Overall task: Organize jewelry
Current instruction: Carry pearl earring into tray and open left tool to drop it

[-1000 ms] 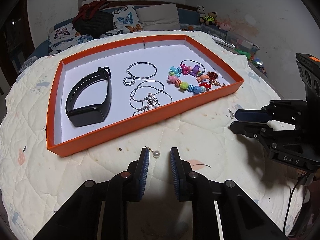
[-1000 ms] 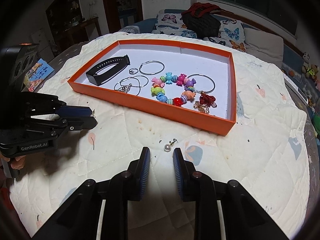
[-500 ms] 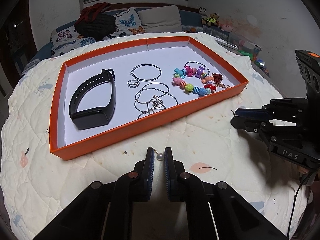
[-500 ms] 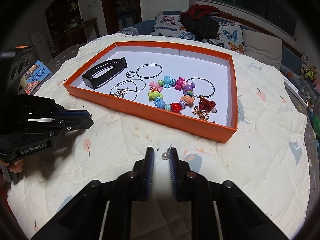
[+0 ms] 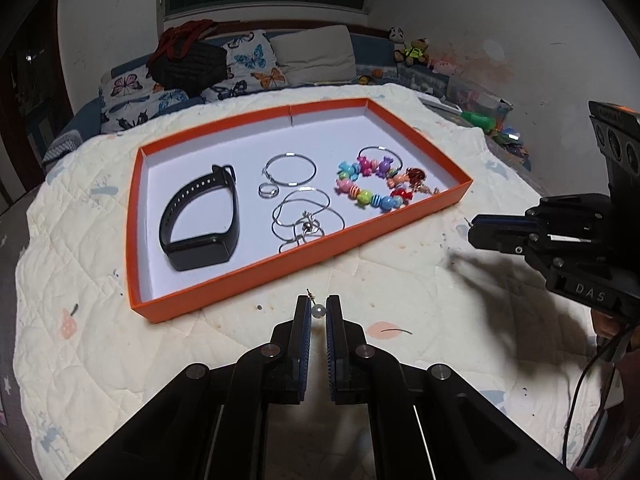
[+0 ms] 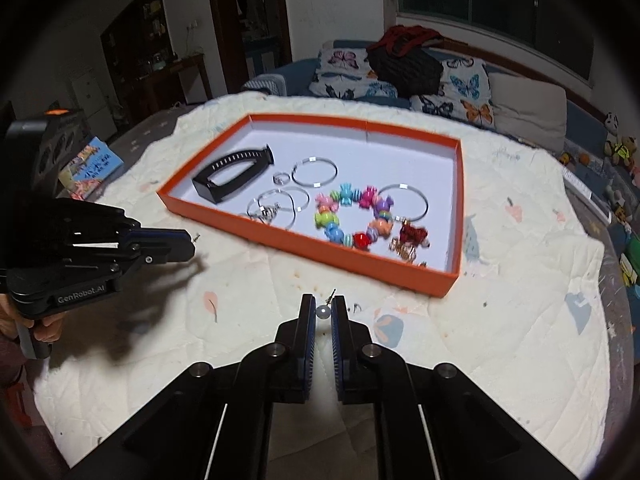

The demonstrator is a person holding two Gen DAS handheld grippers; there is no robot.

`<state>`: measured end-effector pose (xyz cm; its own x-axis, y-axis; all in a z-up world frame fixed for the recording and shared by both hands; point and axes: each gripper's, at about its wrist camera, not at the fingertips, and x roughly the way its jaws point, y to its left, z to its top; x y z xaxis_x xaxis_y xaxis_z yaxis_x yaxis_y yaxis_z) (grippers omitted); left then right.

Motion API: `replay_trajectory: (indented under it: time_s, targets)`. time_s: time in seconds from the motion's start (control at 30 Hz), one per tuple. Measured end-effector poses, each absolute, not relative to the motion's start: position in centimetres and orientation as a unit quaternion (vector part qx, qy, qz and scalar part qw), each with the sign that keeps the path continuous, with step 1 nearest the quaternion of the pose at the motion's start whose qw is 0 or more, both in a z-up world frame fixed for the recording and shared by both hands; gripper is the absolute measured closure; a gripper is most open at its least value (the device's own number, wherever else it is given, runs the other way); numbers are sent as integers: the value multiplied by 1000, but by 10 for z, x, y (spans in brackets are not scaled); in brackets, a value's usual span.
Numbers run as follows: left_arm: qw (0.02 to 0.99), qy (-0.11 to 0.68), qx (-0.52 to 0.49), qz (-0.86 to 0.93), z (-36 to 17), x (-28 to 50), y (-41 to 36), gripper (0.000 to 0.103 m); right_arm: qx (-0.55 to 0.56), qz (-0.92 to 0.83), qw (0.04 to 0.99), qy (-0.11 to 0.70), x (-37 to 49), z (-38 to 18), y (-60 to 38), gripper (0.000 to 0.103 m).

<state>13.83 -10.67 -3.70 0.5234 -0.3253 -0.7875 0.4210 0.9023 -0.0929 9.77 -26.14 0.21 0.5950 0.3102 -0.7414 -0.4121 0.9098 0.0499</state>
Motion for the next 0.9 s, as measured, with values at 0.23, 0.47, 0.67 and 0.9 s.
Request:
replay_trajectory:
  time_s: [0.23,0.47,0.67,0.9]
  targets:
    - [880,420,49,-218,-14,142,-105,96,-57,207,899,381,108,18,-262,93]
    - [887,410,52,-206,-1,177,-100,96,-52,199,906,369,132,27,-266,93]
    - [887,412,58,-202,-2,213,-104,96,-53,180,907,377,163,20,-270,93]
    - [882,426,63,-191,-16,256,-109,96,-43,163,904,392,190,8,-275,93]
